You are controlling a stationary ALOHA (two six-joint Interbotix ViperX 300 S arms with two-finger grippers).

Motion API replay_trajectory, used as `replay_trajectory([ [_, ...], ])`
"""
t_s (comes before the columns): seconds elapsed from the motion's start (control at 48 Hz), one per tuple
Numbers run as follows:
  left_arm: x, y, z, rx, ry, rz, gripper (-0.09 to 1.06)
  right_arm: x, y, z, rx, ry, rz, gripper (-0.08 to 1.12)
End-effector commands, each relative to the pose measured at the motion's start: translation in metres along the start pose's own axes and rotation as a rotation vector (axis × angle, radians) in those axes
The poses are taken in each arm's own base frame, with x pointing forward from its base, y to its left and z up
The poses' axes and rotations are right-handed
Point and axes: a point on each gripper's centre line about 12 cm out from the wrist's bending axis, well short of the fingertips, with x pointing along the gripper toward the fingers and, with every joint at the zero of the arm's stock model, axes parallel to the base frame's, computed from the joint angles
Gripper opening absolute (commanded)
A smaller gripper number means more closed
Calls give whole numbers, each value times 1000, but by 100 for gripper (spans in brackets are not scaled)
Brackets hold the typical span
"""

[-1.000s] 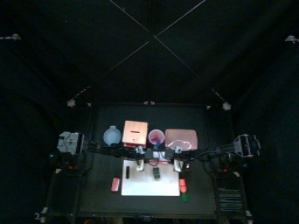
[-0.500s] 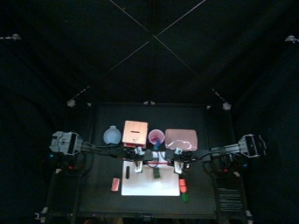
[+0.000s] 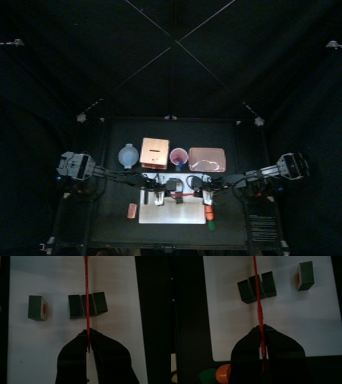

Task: Place sushi on board then cut the sushi with the knife then place the pieces on the plate
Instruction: Cut the sushi into 4 pieces

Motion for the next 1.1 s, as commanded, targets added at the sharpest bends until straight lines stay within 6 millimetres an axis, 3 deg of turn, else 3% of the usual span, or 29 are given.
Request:
replay_trajectory([
  [0.021, -5, 0, 15, 0, -51, -1, 44, -5, 1, 6, -6, -29, 5, 37],
  [0.708, 5, 7, 7, -1, -25, 13, 44, 1, -10, 4, -9, -13, -28, 37],
  [1.104, 18, 9, -3, -5, 11, 19, 44, 28, -16, -9, 9, 73, -55, 37],
])
